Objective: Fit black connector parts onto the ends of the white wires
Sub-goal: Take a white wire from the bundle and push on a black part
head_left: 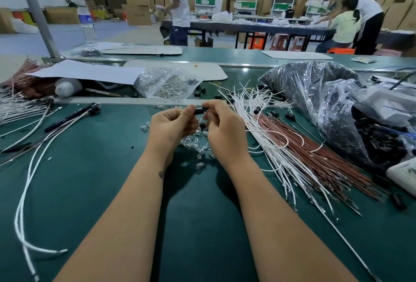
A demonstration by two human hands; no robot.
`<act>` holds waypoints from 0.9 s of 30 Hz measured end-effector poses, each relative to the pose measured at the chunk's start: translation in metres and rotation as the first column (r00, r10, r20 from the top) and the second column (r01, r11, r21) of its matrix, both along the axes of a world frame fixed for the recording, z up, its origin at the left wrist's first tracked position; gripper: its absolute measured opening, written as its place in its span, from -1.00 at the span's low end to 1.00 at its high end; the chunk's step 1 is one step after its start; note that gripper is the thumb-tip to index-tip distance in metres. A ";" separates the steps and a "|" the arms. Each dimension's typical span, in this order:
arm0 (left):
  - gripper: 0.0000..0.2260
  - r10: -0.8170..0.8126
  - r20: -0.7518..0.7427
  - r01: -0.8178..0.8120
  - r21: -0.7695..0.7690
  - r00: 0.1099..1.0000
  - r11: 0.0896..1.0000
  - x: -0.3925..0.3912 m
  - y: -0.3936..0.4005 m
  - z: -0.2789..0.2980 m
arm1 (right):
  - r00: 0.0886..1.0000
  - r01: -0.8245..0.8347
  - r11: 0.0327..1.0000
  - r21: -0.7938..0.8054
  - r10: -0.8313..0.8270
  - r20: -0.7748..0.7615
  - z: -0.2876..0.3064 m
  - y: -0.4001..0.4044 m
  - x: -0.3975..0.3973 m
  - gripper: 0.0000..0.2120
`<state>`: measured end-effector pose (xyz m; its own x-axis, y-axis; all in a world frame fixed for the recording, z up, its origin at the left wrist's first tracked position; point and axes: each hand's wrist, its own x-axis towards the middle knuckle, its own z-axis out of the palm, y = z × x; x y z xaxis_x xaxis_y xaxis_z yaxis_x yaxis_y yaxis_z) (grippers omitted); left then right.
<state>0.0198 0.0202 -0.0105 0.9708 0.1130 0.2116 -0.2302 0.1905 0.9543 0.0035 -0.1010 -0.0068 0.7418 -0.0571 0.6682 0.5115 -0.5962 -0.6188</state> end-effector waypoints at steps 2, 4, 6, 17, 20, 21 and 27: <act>-0.79 0.046 0.048 -0.050 0.087 0.998 0.995 -0.001 0.001 0.000 | 1.000 -0.020 0.999 -0.038 0.020 -0.003 0.002 0.002 -0.001 -0.78; -0.80 0.051 0.085 -0.064 0.154 0.995 0.986 -0.001 -0.001 0.001 | 1.000 -0.022 0.995 -0.095 0.021 -0.008 0.003 0.004 -0.001 -0.82; -0.79 0.085 0.134 -0.115 0.238 0.987 0.965 -0.002 -0.002 -0.001 | 1.000 0.020 0.985 -0.174 -0.022 -0.007 0.002 0.002 0.002 -0.87; -0.78 0.799 0.037 -0.729 0.438 0.600 0.527 0.010 0.035 0.003 | 0.938 0.344 0.808 -0.479 -0.321 0.132 0.004 -0.013 0.002 -0.87; -0.65 0.784 0.164 -0.670 0.639 0.598 0.378 0.004 0.030 0.005 | 0.960 0.279 0.829 -0.485 -0.259 0.110 0.005 -0.009 0.001 -0.90; -0.57 0.702 0.286 -0.656 0.677 0.652 0.334 0.001 0.023 0.005 | 0.966 0.256 0.835 -0.488 -0.239 0.098 0.004 -0.007 0.000 -0.91; -0.73 0.094 0.590 -0.593 0.768 0.802 0.242 -0.002 -0.016 -0.002 | 0.972 0.232 0.839 -0.492 -0.215 0.093 0.003 -0.003 0.001 -0.87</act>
